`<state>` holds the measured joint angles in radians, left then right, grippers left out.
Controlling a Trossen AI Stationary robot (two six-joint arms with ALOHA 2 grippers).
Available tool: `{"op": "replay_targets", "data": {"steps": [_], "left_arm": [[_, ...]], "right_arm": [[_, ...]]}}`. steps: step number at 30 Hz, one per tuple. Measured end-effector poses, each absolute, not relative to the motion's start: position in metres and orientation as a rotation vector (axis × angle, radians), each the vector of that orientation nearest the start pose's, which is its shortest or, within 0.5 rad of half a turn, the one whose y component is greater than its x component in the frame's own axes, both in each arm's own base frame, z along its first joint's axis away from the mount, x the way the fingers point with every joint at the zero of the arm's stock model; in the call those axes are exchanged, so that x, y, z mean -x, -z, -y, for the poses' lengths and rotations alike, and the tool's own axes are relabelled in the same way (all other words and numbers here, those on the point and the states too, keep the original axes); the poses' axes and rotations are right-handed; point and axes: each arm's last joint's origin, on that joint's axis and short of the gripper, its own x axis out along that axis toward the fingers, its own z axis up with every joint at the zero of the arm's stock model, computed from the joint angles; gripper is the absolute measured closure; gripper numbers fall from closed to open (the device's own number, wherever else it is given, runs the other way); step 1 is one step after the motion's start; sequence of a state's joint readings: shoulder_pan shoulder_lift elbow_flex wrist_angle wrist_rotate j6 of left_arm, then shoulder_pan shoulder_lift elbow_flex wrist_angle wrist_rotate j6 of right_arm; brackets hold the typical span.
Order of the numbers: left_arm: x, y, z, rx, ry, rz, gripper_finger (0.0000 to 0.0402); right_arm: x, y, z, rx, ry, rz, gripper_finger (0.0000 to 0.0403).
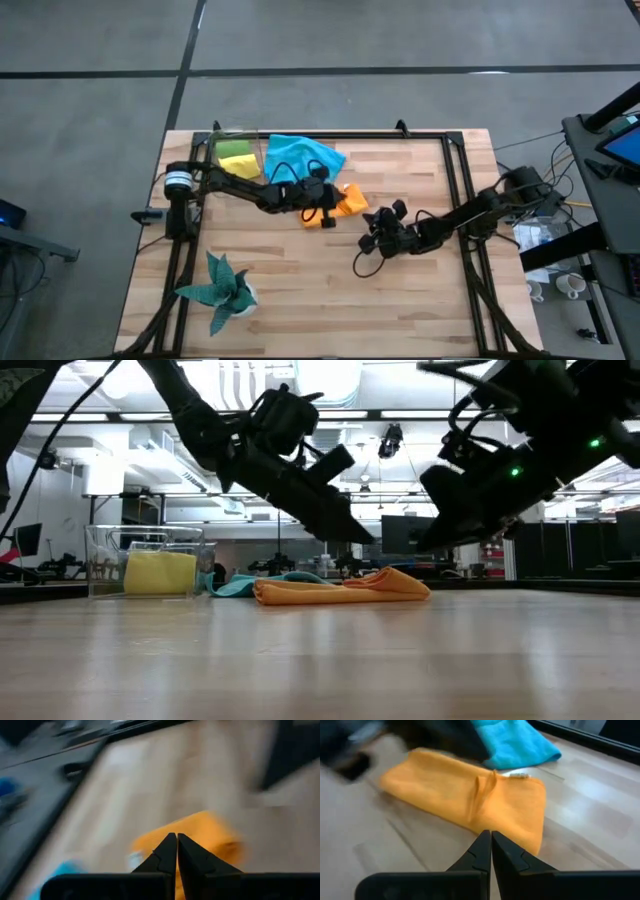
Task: Roll microfiber towels into tight, uniform cylinder then place into a basket
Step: Roll the orange microfiber towel
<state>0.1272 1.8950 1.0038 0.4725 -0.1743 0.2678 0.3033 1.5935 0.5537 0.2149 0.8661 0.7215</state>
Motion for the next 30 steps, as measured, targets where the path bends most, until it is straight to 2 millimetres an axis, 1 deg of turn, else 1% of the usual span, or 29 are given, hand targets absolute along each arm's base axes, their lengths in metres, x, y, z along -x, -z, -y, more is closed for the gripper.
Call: {"op": "replay_targets", "data": {"steps": [2, 4, 8, 11, 14, 19, 22, 25, 28, 30], "left_arm": [[-0.391, -0.159, -0.051, -0.242, -0.149, -0.429, 0.0402], [-0.393, -0.155, -0.048, -0.221, -0.106, -0.419, 0.0402], [-0.4, -0.142, -0.048, -0.215, -0.103, -0.403, 0.0402], [-0.405, -0.129, -0.049, -0.198, -0.108, -0.411, 0.0402], [-0.404, -0.113, -0.051, -0.196, -0.124, -0.458, 0.0402], [-0.404, -0.097, -0.051, -0.174, -0.131, -0.497, 0.0402], [-0.405, -0.088, -0.048, -0.172, -0.126, -0.504, 0.0402], [-0.404, -0.086, -0.047, -0.172, -0.125, -0.513, 0.0402], [-0.404, -0.088, -0.047, -0.172, -0.131, -0.514, 0.0402], [-0.404, -0.089, -0.047, -0.176, -0.139, -0.516, 0.0402]], "right_arm": [[-0.257, -0.119, -0.052, -0.216, 0.753, -0.468, 0.0394], [-0.259, -0.113, -0.048, -0.209, 0.772, -0.486, 0.0394], [-0.264, -0.103, -0.037, -0.227, 0.786, -0.51, 0.0394], [-0.267, -0.102, -0.03, -0.235, 0.762, -0.531, 0.0394], [-0.267, -0.107, -0.028, -0.211, 0.749, -0.53, 0.0394], [-0.268, -0.122, -0.018, -0.197, 0.734, -0.509, 0.0394], [-0.269, -0.127, -0.007, -0.247, 0.635, -0.552, 0.0394], [-0.27, -0.126, 0.006, -0.312, 0.58, -0.592, 0.0394], [-0.267, -0.126, 0.021, -0.357, 0.59, -0.629, 0.0394], [-0.262, -0.129, 0.031, -0.403, 0.605, -0.658, 0.0389]]}}
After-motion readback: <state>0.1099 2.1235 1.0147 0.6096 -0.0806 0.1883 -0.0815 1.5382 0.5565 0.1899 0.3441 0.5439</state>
